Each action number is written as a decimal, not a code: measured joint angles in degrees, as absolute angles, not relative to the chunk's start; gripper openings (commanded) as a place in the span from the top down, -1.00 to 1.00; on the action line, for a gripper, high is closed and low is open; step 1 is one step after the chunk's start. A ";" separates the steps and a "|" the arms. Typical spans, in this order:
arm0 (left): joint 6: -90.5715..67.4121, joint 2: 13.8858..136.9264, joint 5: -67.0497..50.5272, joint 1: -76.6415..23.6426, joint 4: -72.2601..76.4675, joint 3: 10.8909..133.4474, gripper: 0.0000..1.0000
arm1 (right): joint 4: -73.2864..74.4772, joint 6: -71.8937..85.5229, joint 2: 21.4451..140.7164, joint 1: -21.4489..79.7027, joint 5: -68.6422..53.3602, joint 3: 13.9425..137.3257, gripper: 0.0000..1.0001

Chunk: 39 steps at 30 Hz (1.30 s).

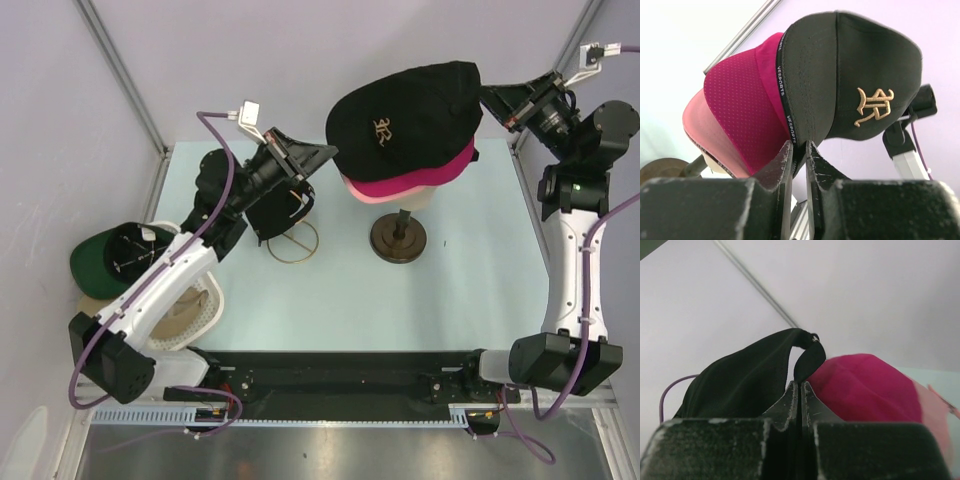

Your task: Stack the hats

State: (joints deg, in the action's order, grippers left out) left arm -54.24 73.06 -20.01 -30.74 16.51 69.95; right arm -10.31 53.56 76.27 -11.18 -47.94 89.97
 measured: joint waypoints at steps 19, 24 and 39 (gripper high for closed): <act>-64.77 81.78 -17.17 -30.74 14.68 74.63 0.99 | 1.41 47.51 77.03 -16.23 -45.19 83.64 1.00; -65.17 81.78 -16.14 -30.92 12.60 75.20 0.99 | 4.86 44.75 77.03 -16.29 -44.53 80.29 1.00; -67.46 82.24 -16.27 -31.44 11.35 75.99 0.99 | 11.53 35.27 76.29 -16.19 -41.98 79.66 1.00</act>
State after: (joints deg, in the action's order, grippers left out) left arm -67.46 82.24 -16.27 -31.44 11.35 75.99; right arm 11.53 35.27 76.29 -16.19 -41.98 79.66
